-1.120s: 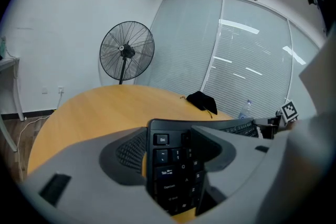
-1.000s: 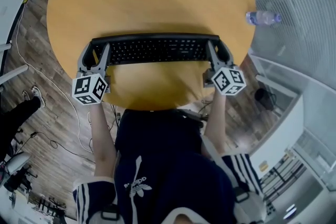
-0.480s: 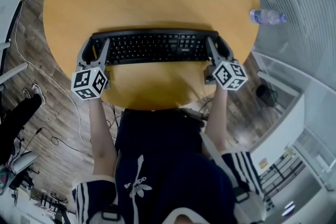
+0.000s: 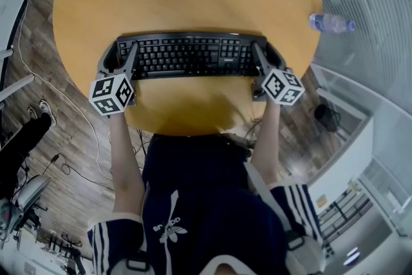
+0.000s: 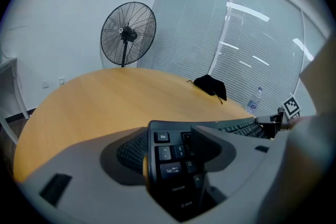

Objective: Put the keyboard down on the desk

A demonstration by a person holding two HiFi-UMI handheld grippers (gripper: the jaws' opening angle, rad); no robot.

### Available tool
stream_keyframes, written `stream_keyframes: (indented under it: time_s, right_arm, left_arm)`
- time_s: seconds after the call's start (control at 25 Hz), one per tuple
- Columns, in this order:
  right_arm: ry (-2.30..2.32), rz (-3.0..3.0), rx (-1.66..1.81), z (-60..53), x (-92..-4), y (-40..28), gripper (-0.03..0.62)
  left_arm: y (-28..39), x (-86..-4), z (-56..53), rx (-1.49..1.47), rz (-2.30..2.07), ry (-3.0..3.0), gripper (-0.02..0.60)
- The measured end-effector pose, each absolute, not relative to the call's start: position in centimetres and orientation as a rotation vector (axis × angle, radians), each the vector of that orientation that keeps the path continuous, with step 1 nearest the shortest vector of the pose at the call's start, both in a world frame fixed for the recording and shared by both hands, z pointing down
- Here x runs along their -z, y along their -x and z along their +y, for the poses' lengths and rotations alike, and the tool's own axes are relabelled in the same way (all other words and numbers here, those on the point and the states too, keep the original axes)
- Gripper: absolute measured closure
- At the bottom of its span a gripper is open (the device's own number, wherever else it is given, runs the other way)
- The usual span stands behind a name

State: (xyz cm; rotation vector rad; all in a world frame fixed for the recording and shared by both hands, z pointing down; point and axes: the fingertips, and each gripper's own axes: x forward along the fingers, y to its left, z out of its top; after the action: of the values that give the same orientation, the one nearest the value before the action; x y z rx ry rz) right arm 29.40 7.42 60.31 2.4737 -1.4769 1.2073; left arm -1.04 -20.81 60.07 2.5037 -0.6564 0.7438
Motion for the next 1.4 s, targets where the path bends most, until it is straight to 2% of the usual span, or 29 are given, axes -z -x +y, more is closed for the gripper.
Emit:
stream_keyframes:
  time_s: [0.4, 1.12, 1.32, 1.4]
  right_arm:
    - [-2.446, -1.438, -1.238, 7.6, -62.0, -29.6, 0.411]
    - [-2.370, -1.404, -1.121, 7.3, -62.0, -30.1, 0.411]
    - [-2.471, -1.400, -0.996, 7.0, -58.4, -31.0, 0.414]
    - [-2.516, -1.452, -0.948, 6.2, -56.4, -30.7, 0.435]
  left_arm:
    - [0.7, -61.4, -20.9, -0.857, -0.653, -2.448, 0.321]
    - [0.4, -60.7, -21.1, -0.892, -0.681, -2.559, 0.322]
    - [-0.5, -57.9, -21.1, -0.845, -0.679, -2.644, 0.322]
    - [-0.9, -56.0, -21.4, -0.784, -0.686, -2.678, 0.349]
